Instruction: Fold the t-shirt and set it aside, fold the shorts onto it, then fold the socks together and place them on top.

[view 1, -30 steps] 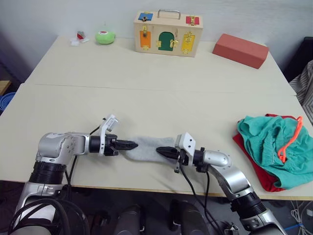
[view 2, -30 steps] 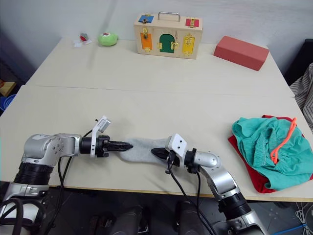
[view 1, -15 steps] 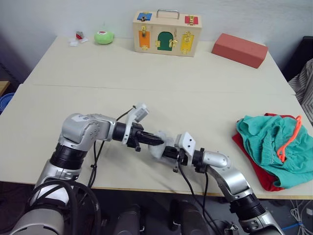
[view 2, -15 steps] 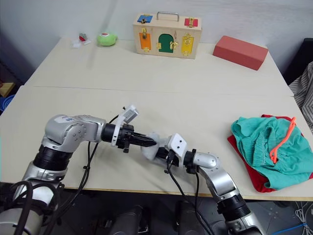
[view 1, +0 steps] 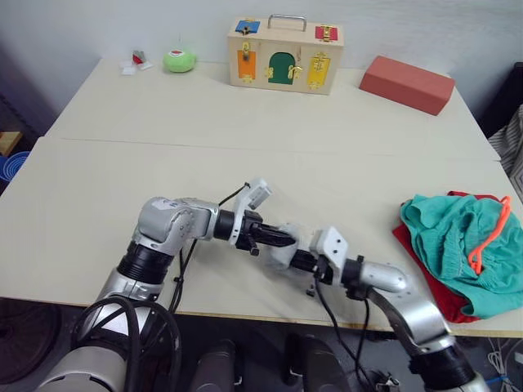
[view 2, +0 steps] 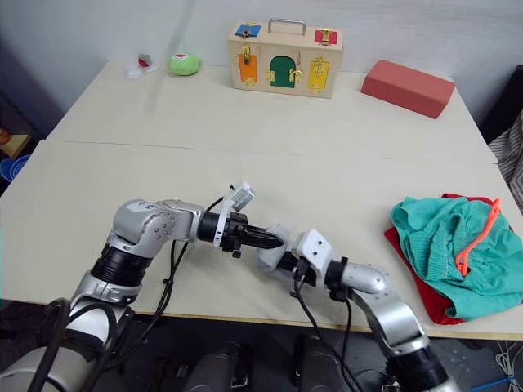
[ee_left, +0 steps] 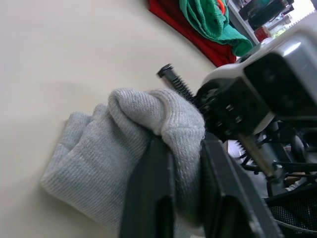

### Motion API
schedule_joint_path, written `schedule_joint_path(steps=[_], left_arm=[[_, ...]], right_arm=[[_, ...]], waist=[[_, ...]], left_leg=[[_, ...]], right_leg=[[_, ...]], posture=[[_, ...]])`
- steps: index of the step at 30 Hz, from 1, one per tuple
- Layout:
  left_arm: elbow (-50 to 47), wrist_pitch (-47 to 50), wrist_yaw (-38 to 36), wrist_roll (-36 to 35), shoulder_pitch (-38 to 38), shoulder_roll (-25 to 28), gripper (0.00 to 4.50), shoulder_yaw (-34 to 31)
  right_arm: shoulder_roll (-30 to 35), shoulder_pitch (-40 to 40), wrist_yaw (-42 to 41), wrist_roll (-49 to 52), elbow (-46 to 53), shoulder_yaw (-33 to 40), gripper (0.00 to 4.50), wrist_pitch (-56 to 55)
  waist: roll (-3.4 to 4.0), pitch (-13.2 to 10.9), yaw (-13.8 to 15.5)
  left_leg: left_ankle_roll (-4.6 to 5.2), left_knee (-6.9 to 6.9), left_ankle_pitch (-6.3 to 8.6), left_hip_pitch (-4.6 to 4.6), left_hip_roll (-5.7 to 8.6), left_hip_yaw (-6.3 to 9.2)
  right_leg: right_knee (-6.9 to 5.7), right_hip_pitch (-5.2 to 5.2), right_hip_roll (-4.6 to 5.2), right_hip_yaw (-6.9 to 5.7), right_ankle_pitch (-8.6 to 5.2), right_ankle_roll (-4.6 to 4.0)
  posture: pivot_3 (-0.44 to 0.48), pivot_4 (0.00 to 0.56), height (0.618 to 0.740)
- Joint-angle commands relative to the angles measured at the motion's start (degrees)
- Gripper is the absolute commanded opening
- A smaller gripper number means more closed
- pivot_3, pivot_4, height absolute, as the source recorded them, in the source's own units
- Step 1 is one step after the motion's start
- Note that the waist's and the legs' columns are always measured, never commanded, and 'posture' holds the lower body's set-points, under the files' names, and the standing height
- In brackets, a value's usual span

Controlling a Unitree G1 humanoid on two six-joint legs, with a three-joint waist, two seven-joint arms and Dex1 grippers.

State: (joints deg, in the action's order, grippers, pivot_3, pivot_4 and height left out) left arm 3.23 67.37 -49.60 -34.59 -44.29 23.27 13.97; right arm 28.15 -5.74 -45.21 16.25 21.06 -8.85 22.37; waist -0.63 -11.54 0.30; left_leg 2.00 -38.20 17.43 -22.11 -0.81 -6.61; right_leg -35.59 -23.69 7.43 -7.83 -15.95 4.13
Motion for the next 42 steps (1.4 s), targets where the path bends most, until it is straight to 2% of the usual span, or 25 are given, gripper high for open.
schedule_joint_path(steps=[1,9,13,17,20,26,29,31,33,35,40,42], left_arm=[[-1.1,-2.2,-2.1,0.0,0.4,0.1,1.76,0.4],[-0.8,-10.0,-7.4,1.8,1.4,-0.4,4.39,2.8],[-0.9,-16.7,-11.5,2.6,2.8,-0.6,4.46,3.1],[-0.7,-21.9,-13.6,1.8,3.8,-1.0,4.46,-0.2],[-2.0,-23.2,-15.0,-0.2,3.9,0.4,4.46,-4.3],[-3.3,-27.6,-19.2,-0.2,5.7,5.7,4.46,-8.2],[0.9,-38.8,-19.6,7.3,7.5,6.6,3.8,-5.9],[3.5,-46.6,-20.0,12.1,8.9,6.0,3.16,-3.2],[4.4,-52.9,-18.0,15.4,10.4,2.3,2.53,-0.7],[5.5,-55.3,-14.7,18.2,11.0,-0.9,1.84,0.7],[10.6,-58.2,-10.1,23.4,11.2,-4.7,0.17,2.6],[11.4,-58.7,-9.9,25.3,11.3,-4.5,0.05,3.7]], right_arm=[[2.8,3.0,0.3,6.6,8.8,6.7,0.0,5.2],[7.2,13.1,2.3,9.6,12.8,19.7,0.0,6.3],[7.2,14.7,3.8,9.5,12.0,23.3,0.0,5.3],[6.7,13.9,4.5,10.3,11.8,24.8,0.0,5.0],[6.1,10.8,4.6,13.2,12.7,24.3,0.0,6.0],[4.4,2.5,4.1,19.0,14.0,18.9,0.0,8.9],[2.7,-2.2,4.0,18.2,12.5,13.4,0.0,8.6],[2.1,-4.2,3.4,16.7,11.0,10.0,0.0,7.9],[4.1,-5.7,0.6,7.5,6.8,2.1,0.0,1.7],[2.2,-6.1,0.5,5.0,2.0,0.3,0.0,-2.5],[-0.1,-4.9,-1.0,0.2,-10.0,-0.8,0.0,-13.4],[-0.5,-4.6,-1.3,-0.5,-12.9,-0.4,0.0,-16.1]], waist=[[0.0,0.0,0.1],[-0.01,0.0,1.1],[-0.01,0.0,1.2],[-0.01,0.0,1.1],[-0.01,0.0,1.0],[0.01,0.0,0.9],[0.01,0.0,1.0],[0.01,0.0,1.1],[0.01,0.0,1.2],[0.0,0.0,1.4],[0.0,0.0,0.8],[0.0,0.0,0.8]], left_leg=[[0.01,-0.01,0.0,-0.01,0.0,0.0],[0.01,0.02,0.01,0.01,-0.01,-0.01],[0.04,0.03,0.02,0.0,-0.01,-0.01],[0.05,0.02,0.02,0.0,-0.02,-0.01],[0.06,0.02,0.02,0.0,-0.03,-0.01],[0.07,0.03,0.01,0.02,-0.04,0.01],[0.1,0.03,0.03,0.0,-0.02,0.01],[0.13,0.01,0.04,-0.03,0.01,0.0],[0.2,0.0,0.06,-0.06,0.04,-0.01],[0.35,-0.04,0.13,-0.15,0.09,0.0],[0.57,-0.19,0.12,-0.28,0.16,-0.18],[0.6,-0.19,0.11,-0.24,0.15,-0.22]], right_leg=[[0.0,-0.01,0.0,0.0,0.0,0.0],[0.03,-0.01,0.0,0.0,0.0,0.0],[0.06,-0.01,0.0,0.0,0.0,0.0],[0.05,-0.01,0.0,-0.01,0.01,0.0],[0.03,-0.02,-0.01,-0.01,0.01,0.0],[0.01,-0.02,-0.01,-0.03,0.01,0.0],[0.06,-0.01,0.01,-0.05,0.01,0.0],[0.07,-0.01,0.02,-0.05,0.02,0.01],[0.11,-0.01,0.05,-0.07,0.04,0.04],[0.19,0.0,0.07,-0.1,0.09,0.14],[0.21,0.01,0.05,-0.06,0.27,0.43],[0.23,0.04,0.04,-0.05,0.3,0.47]], posture=[[0.0,0.15,0.74],[0.0,0.15,0.74],[0.0,0.15,0.74],[0.0,0.15,0.74],[0.0,0.15,0.74],[0.0,0.15,0.74],[0.0,0.15,0.74],[0.0,0.15,0.74],[0.0,0.15,0.74],[0.0,0.15,0.74],[0.0,0.15,0.74],[0.0,0.15,0.74]])
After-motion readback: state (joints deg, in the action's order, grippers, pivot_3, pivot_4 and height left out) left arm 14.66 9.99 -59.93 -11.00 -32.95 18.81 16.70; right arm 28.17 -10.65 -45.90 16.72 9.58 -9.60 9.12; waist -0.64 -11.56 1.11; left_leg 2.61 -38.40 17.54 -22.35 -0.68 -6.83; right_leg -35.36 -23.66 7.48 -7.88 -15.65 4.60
